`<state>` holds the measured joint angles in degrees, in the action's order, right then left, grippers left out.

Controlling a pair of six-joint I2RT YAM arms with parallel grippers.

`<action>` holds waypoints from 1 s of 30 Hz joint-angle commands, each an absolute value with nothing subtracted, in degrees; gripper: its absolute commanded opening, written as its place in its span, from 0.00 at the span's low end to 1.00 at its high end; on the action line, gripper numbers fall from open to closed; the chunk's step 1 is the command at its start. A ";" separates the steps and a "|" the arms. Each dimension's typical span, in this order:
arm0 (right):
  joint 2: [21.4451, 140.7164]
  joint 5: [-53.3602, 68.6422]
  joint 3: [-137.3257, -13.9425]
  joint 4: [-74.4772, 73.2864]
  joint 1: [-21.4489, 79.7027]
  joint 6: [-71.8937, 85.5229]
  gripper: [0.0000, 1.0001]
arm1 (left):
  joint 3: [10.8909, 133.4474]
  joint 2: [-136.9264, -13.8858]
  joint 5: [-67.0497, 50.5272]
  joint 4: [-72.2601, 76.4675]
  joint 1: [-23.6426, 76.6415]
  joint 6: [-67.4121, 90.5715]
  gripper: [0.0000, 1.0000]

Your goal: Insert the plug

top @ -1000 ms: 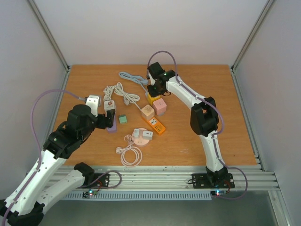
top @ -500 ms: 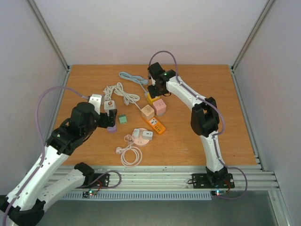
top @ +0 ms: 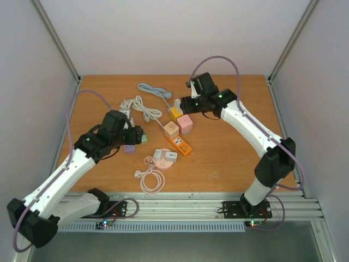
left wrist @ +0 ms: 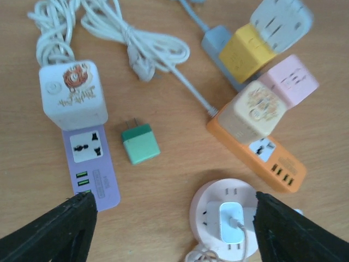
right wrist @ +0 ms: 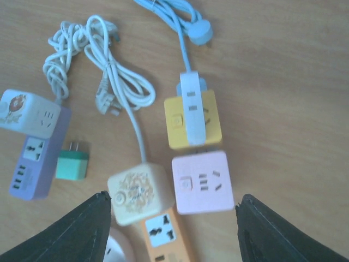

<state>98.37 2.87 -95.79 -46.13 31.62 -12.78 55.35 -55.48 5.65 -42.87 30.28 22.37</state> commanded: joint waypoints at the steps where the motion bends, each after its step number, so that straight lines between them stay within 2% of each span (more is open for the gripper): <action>1: 92.74 5.95 -85.47 -39.93 32.06 -5.76 0.64 | 56.30 -63.12 4.67 -44.11 30.32 33.81 0.74; 5: 89.11 7.66 -79.14 -38.76 32.10 -3.23 0.61 | 55.45 -69.92 5.67 -43.50 30.41 38.58 0.59; 8: 87.76 9.07 -76.58 -38.95 32.40 -1.90 0.58 | 54.51 -74.22 6.32 -40.74 30.43 41.81 0.55; 16: 82.35 9.32 -72.05 -39.49 32.96 -0.99 0.58 | 54.30 -82.49 9.07 -33.40 30.57 45.09 0.60; 24: 78.57 9.27 -70.10 -40.62 32.91 -0.88 0.58 | 56.70 -93.22 12.25 -27.34 30.50 44.33 0.57; 27: 77.79 9.14 -69.41 -40.90 32.96 -0.58 0.58 | 57.63 -94.95 15.87 -28.24 30.43 44.93 0.63; 30: 77.46 9.06 -68.85 -40.61 32.96 -0.29 0.58 | 57.25 -96.97 15.76 -25.78 30.01 44.56 0.64</action>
